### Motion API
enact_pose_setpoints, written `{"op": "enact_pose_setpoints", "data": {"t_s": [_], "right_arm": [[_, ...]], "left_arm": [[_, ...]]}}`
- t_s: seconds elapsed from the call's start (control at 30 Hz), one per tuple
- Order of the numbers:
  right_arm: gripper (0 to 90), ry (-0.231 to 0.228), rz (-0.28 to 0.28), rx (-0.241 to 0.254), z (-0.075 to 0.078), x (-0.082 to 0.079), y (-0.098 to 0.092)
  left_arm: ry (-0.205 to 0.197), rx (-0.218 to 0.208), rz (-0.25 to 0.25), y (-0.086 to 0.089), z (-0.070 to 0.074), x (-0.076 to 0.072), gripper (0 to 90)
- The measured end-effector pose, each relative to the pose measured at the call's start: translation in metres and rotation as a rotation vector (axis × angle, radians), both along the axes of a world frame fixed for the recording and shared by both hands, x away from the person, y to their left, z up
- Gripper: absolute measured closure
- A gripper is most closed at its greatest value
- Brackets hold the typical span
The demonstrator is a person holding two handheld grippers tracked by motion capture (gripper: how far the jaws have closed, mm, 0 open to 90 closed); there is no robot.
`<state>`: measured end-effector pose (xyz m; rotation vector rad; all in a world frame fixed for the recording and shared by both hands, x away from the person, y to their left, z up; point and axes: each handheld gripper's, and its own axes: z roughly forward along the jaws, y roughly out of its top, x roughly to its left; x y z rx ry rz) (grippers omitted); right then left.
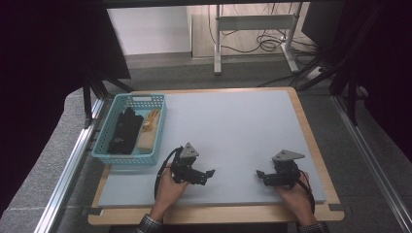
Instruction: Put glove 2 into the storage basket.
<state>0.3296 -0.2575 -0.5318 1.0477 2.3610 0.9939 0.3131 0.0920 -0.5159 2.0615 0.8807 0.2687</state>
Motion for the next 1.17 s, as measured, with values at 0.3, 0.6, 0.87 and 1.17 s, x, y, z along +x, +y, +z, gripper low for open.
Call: {"op": "enact_pose_setpoints", "data": {"t_s": [0.3,0.6,0.87,1.17], "right_arm": [[15.5,0.0,0.001,0.0,0.0,0.0,0.0],[15.5,0.0,0.001,0.0,0.0,0.0,0.0],[15.5,0.0,0.001,0.0,0.0,0.0,0.0],[15.5,-0.001,0.004,-0.003,0.0,0.0,0.0]], "left_arm": [[0.01,0.022,-0.01,-0.003,-0.015,-0.005,0.7],[0.029,0.064,-0.029,-0.009,-0.027,-0.008,0.7],[0.042,0.128,-0.035,-0.016,-0.029,-0.009,1.0],[0.031,0.171,-0.034,-0.02,-0.03,-0.011,0.0]]}}
